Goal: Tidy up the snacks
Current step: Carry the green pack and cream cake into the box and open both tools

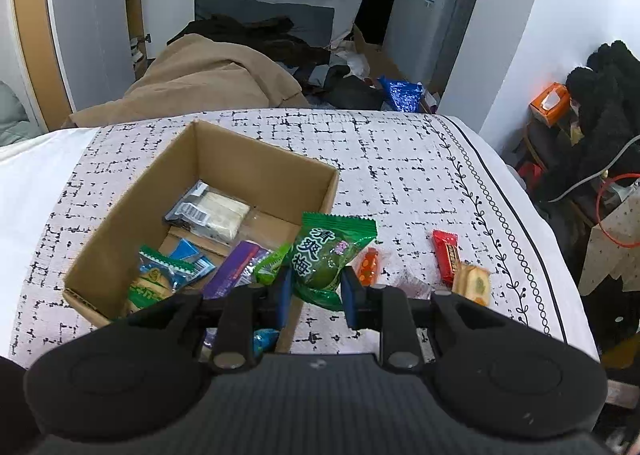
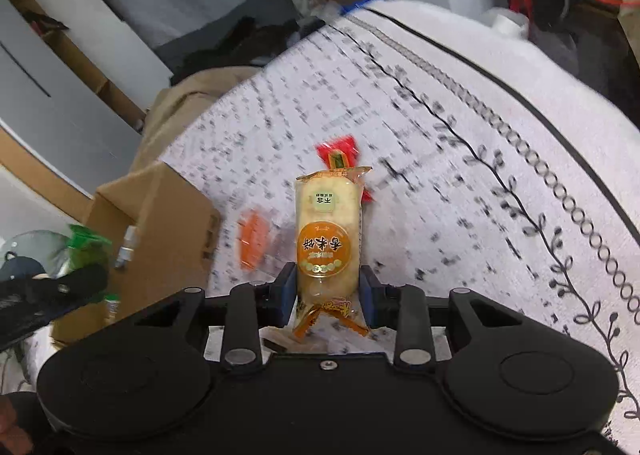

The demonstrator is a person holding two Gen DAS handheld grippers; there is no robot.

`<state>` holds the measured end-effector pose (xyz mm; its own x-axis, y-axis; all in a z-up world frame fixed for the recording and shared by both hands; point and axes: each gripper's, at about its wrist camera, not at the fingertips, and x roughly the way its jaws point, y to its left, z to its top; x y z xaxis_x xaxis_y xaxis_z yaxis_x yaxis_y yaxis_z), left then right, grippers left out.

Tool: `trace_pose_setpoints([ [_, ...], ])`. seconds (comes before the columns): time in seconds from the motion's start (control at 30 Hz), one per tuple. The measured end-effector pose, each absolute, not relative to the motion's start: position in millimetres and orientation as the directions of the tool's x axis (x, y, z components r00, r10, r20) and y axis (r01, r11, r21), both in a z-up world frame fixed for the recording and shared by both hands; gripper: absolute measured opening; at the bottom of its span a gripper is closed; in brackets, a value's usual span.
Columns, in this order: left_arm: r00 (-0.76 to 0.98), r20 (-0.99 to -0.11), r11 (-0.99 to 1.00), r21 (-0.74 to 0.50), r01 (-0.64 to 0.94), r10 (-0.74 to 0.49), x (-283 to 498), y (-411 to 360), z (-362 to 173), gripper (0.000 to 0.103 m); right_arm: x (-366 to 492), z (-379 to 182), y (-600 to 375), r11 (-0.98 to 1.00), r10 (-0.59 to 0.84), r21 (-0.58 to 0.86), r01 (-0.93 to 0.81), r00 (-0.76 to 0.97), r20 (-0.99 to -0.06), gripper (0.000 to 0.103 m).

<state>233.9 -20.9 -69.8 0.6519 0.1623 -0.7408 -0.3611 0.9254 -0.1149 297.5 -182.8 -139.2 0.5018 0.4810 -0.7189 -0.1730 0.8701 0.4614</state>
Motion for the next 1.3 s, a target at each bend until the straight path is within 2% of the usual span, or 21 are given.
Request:
trace_pose_setpoints([
  [0.27, 0.658, -0.728, 0.918, -0.103, -0.383, 0.192, 232, 0, -57, 0.025, 290, -100, -165, 0.826, 0.554, 0.501, -0.258, 0.534, -0.639, 0.032],
  [0.6, 0.660, -0.719, 0.896, -0.122, -0.426, 0.216, 232, 44, -40, 0.025, 285, -79, -133, 0.800, 0.593, 0.517, -0.306, 0.543, -0.595, 0.032],
  [1.07, 0.639, -0.747, 0.882, -0.162, -0.443, 0.184, 241, 78, -51, 0.026, 288, -73, -75, 0.761, 0.647, 0.521, -0.386, 0.509, -0.567, 0.032],
  [1.2, 0.621, -0.761, 0.883, -0.148, -0.445, 0.185, 245, 85, -56, 0.030, 298, -74, -58, 0.749, 0.660, 0.532, -0.394, 0.504, -0.557, 0.033],
  [1.3, 0.613, -0.767, 0.883, -0.138, -0.449, 0.191, 246, 91, -58, 0.039, 300, -78, -51, 0.741, 0.670, 0.534, -0.406, 0.483, -0.563, 0.036],
])
